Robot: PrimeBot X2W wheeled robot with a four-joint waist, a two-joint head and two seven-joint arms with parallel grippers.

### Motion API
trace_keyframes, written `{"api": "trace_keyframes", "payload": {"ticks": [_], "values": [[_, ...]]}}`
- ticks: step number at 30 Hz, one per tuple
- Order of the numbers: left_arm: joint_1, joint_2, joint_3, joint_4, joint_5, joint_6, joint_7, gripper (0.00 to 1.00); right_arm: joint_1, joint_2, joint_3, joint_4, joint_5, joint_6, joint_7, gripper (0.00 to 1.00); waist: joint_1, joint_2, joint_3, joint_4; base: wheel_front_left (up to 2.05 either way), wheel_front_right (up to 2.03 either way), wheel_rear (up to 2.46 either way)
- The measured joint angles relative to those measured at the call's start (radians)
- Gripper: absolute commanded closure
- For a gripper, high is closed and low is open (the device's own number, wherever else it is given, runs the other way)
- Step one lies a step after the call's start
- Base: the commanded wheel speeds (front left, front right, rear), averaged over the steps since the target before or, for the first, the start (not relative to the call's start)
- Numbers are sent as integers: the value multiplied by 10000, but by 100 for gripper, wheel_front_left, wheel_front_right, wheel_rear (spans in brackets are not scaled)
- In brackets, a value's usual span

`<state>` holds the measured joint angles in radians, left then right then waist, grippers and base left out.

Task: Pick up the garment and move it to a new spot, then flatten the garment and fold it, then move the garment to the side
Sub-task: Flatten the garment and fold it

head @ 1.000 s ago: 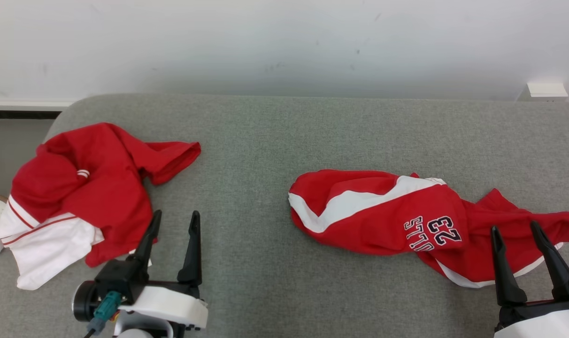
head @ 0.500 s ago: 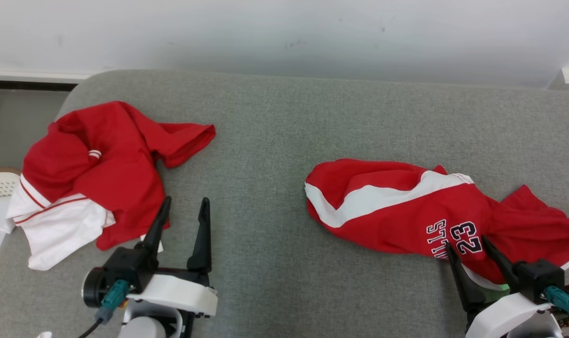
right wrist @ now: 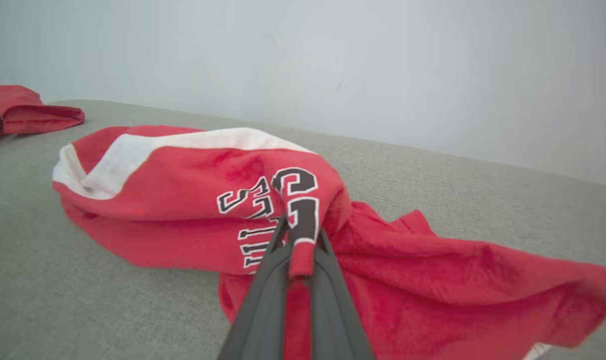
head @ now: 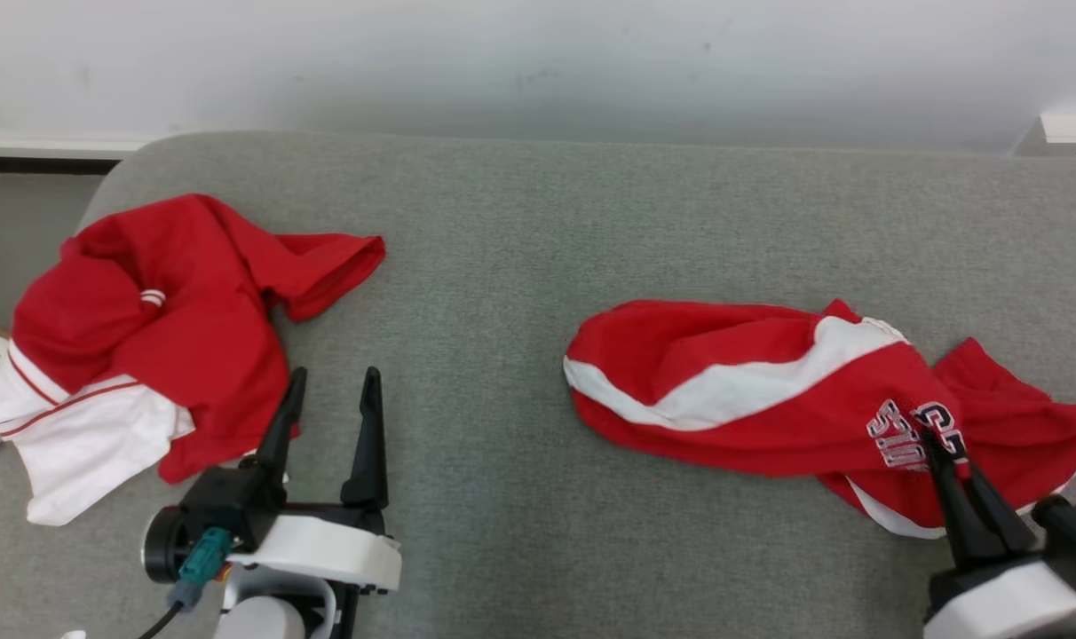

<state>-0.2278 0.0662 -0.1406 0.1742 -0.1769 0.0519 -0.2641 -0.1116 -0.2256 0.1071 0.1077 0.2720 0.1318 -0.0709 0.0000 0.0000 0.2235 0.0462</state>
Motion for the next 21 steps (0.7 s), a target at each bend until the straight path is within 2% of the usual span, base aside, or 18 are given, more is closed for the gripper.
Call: {"api": "trace_keyframes", "payload": {"ticks": [6,13,14,15,16,21], "values": [[24,-17,79,6,8,-48,0,0,1384,489,-1049,-581,-167,0,318,100,0,0,-12,-251,0,0,0],[5,-35,79,69,33,-98,0,0,1779,1103,-1544,470,221,0,144,100,0,0,11,-302,0,0,0],[6,-40,75,79,33,-115,0,0,1753,1147,-1534,598,253,0,35,83,0,0,11,-302,0,0,0],[7,-42,81,84,33,-117,0,0,1709,1202,-1513,671,274,0,-109,60,0,0,7,-306,0,0,0],[8,-46,96,88,33,-117,0,0,1653,1254,-1486,706,291,0,-221,0,0,0,-1,-315,0,0,0],[111,-52,194,111,46,-115,0,0,1473,1248,-1630,408,284,0,-836,0,0,0,-83,-363,0,0,0]]}}
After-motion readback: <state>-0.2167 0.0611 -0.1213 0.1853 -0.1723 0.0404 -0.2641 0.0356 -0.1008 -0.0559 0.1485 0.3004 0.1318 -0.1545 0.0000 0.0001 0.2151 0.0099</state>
